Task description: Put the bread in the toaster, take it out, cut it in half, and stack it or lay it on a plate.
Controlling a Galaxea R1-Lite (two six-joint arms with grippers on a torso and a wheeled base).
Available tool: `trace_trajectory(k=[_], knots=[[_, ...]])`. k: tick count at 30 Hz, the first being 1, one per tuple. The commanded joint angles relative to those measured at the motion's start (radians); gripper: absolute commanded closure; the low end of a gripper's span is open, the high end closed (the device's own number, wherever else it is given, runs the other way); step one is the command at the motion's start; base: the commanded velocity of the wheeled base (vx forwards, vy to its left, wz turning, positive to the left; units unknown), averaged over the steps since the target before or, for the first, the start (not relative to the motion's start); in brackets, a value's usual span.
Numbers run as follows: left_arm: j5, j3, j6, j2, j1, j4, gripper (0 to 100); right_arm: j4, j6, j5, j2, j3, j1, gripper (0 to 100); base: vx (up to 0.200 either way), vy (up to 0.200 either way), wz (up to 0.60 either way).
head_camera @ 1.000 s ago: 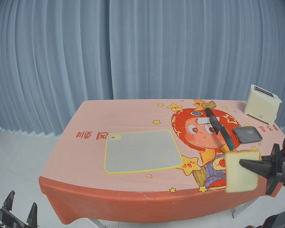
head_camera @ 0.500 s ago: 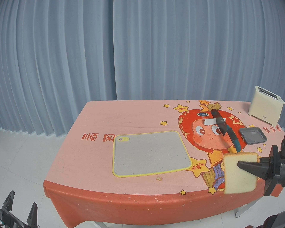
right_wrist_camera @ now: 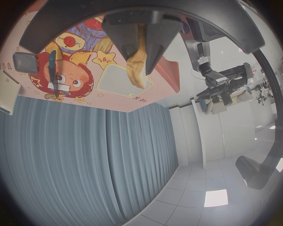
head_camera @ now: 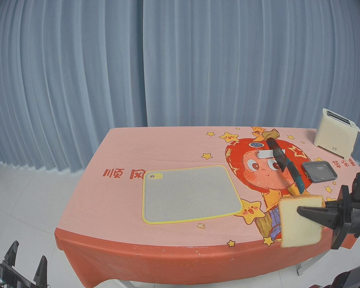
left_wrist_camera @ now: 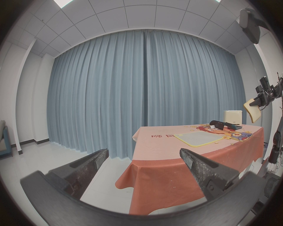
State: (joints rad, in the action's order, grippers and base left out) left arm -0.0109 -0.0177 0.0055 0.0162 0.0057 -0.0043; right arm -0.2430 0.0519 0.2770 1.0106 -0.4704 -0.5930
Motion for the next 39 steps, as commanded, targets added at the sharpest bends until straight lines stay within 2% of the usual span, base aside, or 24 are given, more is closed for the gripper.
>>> trace_trajectory(k=[1,24,28,39], knots=[[0.0,0.018,0.002,-0.016,0.0,0.0,0,-0.001,0.0,0.001,0.008,0.001,-0.002,100,0.0,0.0,0.0],[0.0,0.018,0.002,-0.016,0.0,0.0,0,-0.002,0.031,0.004,0.043,0.013,-0.051,100,0.0,0.0,0.0],[-0.001,0.018,0.001,-0.016,0.0,0.0,0,-0.004,0.085,0.004,0.052,0.007,-0.067,100,0.0,0.0,0.0],[-0.001,0.018,-0.001,-0.016,0.0,0.0,0,-0.009,0.282,0.007,0.109,-0.031,-0.122,100,0.0,0.0,0.0]])
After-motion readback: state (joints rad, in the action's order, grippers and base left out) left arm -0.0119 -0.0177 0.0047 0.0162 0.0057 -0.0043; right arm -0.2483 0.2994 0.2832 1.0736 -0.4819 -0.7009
